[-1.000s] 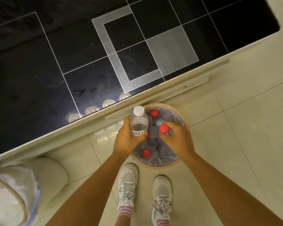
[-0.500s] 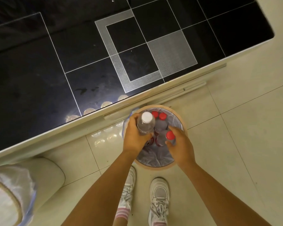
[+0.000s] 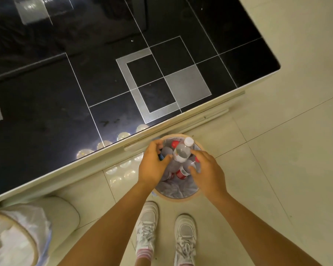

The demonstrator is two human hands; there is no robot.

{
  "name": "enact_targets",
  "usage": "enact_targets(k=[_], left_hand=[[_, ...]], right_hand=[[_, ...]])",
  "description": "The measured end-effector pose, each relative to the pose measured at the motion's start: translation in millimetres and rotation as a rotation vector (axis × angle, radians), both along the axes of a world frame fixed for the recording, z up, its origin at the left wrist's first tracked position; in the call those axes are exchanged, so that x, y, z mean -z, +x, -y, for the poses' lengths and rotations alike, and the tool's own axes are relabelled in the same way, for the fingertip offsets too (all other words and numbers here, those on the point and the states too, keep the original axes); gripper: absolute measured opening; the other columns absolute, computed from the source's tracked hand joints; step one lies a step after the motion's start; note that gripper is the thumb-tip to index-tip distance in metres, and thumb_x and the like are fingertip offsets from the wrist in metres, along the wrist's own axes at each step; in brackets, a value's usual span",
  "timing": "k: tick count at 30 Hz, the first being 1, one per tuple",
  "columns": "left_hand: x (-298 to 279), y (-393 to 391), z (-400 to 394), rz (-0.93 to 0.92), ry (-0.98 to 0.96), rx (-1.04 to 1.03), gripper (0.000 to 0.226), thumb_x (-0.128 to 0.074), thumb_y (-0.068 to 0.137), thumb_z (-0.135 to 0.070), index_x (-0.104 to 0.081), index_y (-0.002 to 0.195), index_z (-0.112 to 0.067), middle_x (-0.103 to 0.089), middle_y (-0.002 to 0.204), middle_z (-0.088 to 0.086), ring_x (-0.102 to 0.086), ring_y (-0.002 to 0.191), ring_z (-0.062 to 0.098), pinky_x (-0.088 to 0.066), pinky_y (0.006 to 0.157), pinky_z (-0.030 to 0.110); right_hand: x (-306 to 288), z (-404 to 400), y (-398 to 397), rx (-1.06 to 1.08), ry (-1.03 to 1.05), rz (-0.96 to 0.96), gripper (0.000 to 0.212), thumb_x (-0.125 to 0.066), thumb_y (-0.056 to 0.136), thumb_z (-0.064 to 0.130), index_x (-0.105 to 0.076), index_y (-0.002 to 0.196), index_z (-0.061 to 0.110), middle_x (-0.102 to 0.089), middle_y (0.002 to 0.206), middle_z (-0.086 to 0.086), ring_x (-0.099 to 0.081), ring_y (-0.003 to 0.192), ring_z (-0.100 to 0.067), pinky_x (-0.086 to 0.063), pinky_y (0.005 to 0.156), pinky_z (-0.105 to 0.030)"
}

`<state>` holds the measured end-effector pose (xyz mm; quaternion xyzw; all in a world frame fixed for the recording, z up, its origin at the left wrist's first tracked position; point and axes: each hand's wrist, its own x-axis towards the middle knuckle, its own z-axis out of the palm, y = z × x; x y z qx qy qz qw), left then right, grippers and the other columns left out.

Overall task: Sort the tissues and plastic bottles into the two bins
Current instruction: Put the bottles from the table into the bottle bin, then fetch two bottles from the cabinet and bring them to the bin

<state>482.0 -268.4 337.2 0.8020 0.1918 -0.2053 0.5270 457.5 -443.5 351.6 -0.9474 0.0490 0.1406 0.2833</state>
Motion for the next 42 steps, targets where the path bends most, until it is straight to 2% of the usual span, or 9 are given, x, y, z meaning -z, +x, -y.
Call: enact_targets(k=[5, 15, 17, 21, 26, 29, 33, 37, 42], left_hand=[[-60, 1, -2, 0.065, 0.078, 0.155, 0.033, -0.070, 0.084, -0.027, -0.052, 0.110, -0.034, -0.058, 0.106, -0.017, -0.057, 0.098, 0.009, -0.050, 0.085, 0.031], [-236, 20, 9, 0.312, 0.200, 0.331, 0.030, -0.069, 0.085, -0.029, -0.057, 0.112, -0.031, -0.058, 0.111, -0.018, -0.055, 0.102, 0.002, -0.040, 0.080, 0.014], [-285, 16, 13, 0.356, 0.233, 0.325, 0.030, -0.068, 0.085, -0.032, -0.057, 0.112, -0.034, -0.059, 0.112, -0.020, -0.055, 0.102, 0.001, -0.042, 0.080, 0.017], [-389, 0, 13, 0.438, 0.204, 0.268, 0.031, -0.069, 0.084, -0.038, -0.055, 0.112, -0.040, -0.058, 0.109, -0.025, -0.056, 0.099, -0.003, -0.049, 0.081, 0.023], [-512, -41, -5, 0.581, 0.227, 0.226, 0.034, -0.071, 0.080, -0.040, -0.057, 0.111, -0.042, -0.058, 0.109, -0.029, -0.055, 0.103, -0.005, -0.046, 0.081, 0.018], [-564, -73, -13, 0.629, 0.249, 0.170, 0.032, -0.071, 0.079, -0.039, -0.057, 0.107, -0.045, -0.056, 0.105, -0.032, -0.053, 0.103, -0.010, -0.046, 0.080, 0.018], [-606, -117, -16, 0.664, 0.265, 0.099, 0.031, -0.071, 0.079, -0.037, -0.057, 0.106, -0.045, -0.058, 0.106, -0.031, -0.053, 0.103, -0.010, -0.040, 0.079, 0.012], [-626, -157, -9, 0.682, 0.202, 0.011, 0.030, -0.072, 0.078, -0.036, -0.060, 0.105, -0.041, -0.061, 0.107, -0.027, -0.054, 0.102, -0.009, -0.044, 0.082, 0.015], [-640, -182, 2, 0.708, 0.193, 0.086, 0.032, -0.070, 0.078, -0.040, -0.059, 0.107, -0.042, -0.059, 0.105, -0.029, -0.052, 0.102, -0.012, -0.042, 0.082, 0.015]], right_hand=[[-58, 4, 3, 0.000, 0.015, 0.050, 0.045, -0.067, 0.079, 0.014, -0.058, 0.123, 0.019, -0.062, 0.120, 0.002, -0.057, 0.108, -0.021, -0.041, 0.076, -0.022], [-215, 8, 1, -0.034, -0.045, 0.264, 0.034, -0.063, 0.080, 0.026, -0.062, 0.113, 0.021, -0.063, 0.115, 0.003, -0.060, 0.103, -0.020, -0.050, 0.079, -0.030], [-262, 11, -4, -0.036, -0.037, 0.314, 0.036, -0.059, 0.082, 0.030, -0.061, 0.117, 0.020, -0.062, 0.120, 0.002, -0.057, 0.110, -0.019, -0.052, 0.085, -0.035], [-366, 21, -18, -0.022, 0.000, 0.405, 0.045, -0.047, 0.082, 0.041, -0.057, 0.124, 0.025, -0.057, 0.129, 0.008, -0.050, 0.119, -0.012, -0.041, 0.094, -0.028], [-486, 30, -51, -0.024, 0.112, 0.493, 0.048, -0.062, 0.081, 0.032, -0.050, 0.128, 0.034, -0.052, 0.132, 0.016, -0.044, 0.126, -0.005, -0.045, 0.100, -0.037], [-538, 34, -74, -0.091, 0.131, 0.480, 0.052, -0.068, 0.083, 0.028, -0.048, 0.131, 0.036, -0.047, 0.137, 0.017, -0.033, 0.135, -0.004, -0.037, 0.108, -0.037], [-581, 38, -106, -0.153, 0.149, 0.495, 0.052, -0.068, 0.083, 0.031, -0.048, 0.131, 0.038, -0.045, 0.138, 0.021, -0.026, 0.137, 0.000, -0.030, 0.110, -0.030], [-605, 42, -138, -0.202, 0.206, 0.489, 0.054, -0.067, 0.084, 0.032, -0.043, 0.130, 0.045, -0.039, 0.138, 0.027, -0.020, 0.136, 0.006, -0.026, 0.110, -0.024], [-627, 46, -174, -0.162, 0.175, 0.507, 0.054, -0.066, 0.084, 0.033, -0.043, 0.132, 0.043, -0.036, 0.141, 0.026, -0.019, 0.136, 0.007, -0.025, 0.109, -0.022]])
